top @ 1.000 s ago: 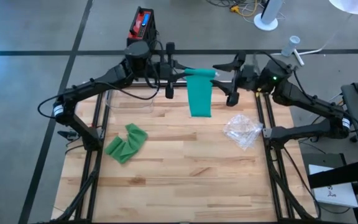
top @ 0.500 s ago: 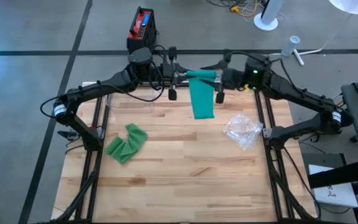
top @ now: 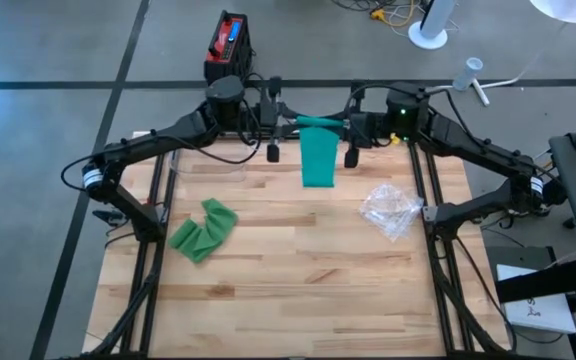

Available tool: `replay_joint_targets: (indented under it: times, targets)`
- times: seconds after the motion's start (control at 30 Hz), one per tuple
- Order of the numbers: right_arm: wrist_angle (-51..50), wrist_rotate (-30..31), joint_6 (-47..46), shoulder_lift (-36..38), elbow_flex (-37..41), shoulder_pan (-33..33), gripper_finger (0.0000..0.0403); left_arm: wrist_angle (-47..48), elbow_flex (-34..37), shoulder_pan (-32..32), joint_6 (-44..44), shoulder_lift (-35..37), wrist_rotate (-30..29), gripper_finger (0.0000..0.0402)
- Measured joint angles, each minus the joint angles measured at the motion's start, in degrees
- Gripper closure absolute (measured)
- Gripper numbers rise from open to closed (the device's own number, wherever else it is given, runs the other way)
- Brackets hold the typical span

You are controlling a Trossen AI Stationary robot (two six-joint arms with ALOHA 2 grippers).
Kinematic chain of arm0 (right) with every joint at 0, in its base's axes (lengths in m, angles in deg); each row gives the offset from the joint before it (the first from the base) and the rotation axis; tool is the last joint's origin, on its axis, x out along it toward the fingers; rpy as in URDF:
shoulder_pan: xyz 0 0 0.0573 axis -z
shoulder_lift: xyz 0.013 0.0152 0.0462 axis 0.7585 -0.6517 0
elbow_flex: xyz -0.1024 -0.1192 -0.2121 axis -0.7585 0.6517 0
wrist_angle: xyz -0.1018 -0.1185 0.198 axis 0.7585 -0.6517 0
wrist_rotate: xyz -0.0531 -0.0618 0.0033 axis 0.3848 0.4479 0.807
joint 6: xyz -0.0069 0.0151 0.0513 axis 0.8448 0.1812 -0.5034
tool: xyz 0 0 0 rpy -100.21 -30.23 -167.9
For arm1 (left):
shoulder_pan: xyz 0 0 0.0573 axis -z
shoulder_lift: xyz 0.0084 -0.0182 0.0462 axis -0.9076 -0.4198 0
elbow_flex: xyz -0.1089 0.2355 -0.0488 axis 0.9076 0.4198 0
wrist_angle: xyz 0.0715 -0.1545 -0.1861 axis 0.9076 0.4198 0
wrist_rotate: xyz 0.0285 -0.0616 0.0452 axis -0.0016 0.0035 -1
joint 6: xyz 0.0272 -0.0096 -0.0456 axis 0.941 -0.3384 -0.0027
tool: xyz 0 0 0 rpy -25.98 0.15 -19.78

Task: Roll bandage
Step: Roll the blue bandage

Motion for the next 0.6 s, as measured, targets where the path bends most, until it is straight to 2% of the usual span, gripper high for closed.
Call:
replay_joint_targets:
  times: [0.13,0.3,0.4,0.53,0.6]
  targets:
    - [0.15,-2.19,1.26,0.59,-0.27,0.08,0.0385,4.53,-0.21,-0.92,0.11,1.8,-0.13,0.0322]
    - [0.18,-4.71,2.71,0.51,-0.5,0.0,0.0385,9.67,-3.3,-2.79,-2.13,1.86,1.78,0.0245]
    - [0.29,-7.96,2.78,0.44,-0.42,0.02,0.0385,9.26,-5.21,-4.81,-6.46,1.14,8.79,0.0194]
    - [0.18,-8.53,4.11,0.39,-0.44,0.02,0.0385,9.61,-7.53,-8.16,-14.98,-0.49,24.81,0.0134]
    - [0.16,-8.55,5.3,0.35,-0.42,0.0,0.0385,9.6,-8.39,-8.65,-19.43,-1.67,29.81,0.0111]
